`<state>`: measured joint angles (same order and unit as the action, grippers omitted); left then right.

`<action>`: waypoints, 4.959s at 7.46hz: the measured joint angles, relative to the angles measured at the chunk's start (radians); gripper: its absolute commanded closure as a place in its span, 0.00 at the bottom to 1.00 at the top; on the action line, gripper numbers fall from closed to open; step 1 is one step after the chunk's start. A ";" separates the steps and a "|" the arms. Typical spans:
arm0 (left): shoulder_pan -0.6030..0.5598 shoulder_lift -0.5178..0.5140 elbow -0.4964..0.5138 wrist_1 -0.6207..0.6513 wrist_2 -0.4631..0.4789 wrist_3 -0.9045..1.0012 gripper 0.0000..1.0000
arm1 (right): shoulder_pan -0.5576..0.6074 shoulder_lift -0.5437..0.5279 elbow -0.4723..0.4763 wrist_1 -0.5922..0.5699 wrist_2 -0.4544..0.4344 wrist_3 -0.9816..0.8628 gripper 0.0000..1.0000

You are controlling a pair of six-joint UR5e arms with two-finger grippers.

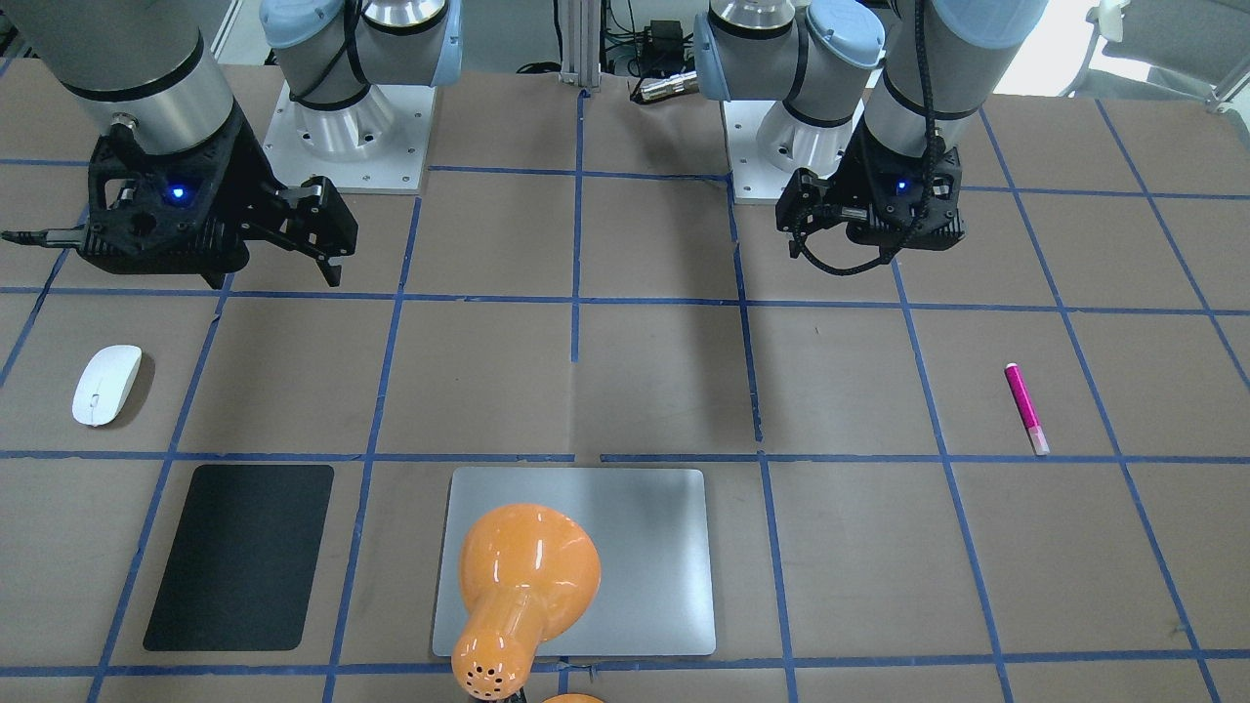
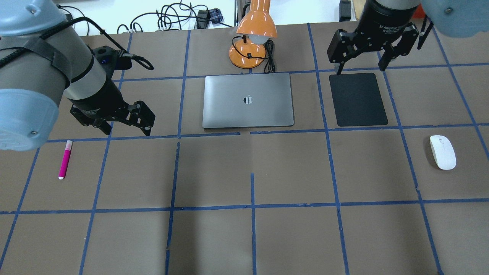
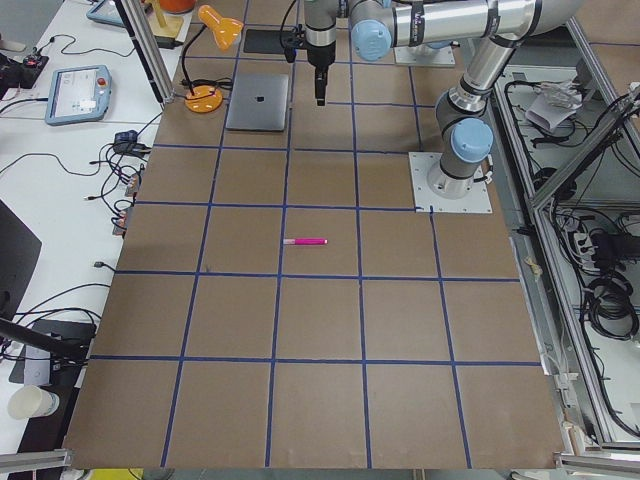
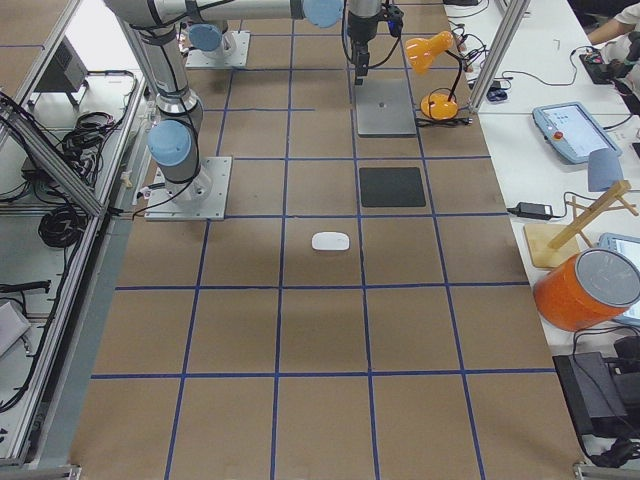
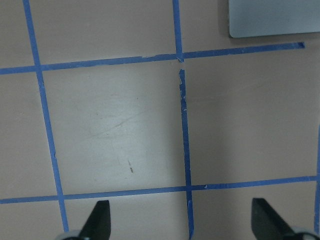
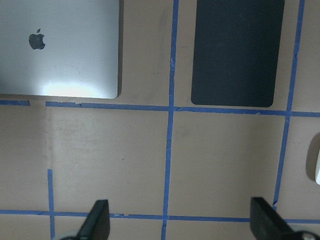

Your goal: Place pen and mouse around notebook

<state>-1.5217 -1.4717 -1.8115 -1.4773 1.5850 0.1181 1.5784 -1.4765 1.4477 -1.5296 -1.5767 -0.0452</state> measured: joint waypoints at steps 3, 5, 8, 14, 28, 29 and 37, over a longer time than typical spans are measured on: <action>0.003 0.002 0.028 -0.032 -0.010 0.000 0.00 | -0.001 -0.006 0.015 -0.006 0.001 -0.005 0.00; 0.005 0.000 0.065 -0.072 -0.012 0.000 0.00 | -0.001 -0.006 0.018 -0.003 0.000 -0.006 0.00; 0.008 -0.007 0.067 -0.075 -0.006 0.004 0.00 | -0.002 -0.007 0.020 -0.001 0.000 -0.005 0.00; 0.374 -0.061 0.062 -0.032 -0.002 0.216 0.00 | -0.003 0.000 0.028 -0.002 0.000 -0.006 0.00; 0.618 -0.474 -0.124 0.613 0.046 0.551 0.06 | -0.666 0.162 0.614 -0.752 -0.025 -0.694 0.00; 0.618 -0.489 -0.124 0.621 0.046 0.551 0.19 | -0.677 0.180 0.615 -0.757 -0.030 -0.705 0.00; 0.619 -0.520 -0.114 0.618 0.068 0.551 1.00 | -0.680 0.280 0.600 -0.866 -0.109 -0.704 0.52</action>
<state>-0.9029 -1.9918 -1.9257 -0.8591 1.6530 0.6688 0.8980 -1.1962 2.0472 -2.3957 -1.6859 -0.7489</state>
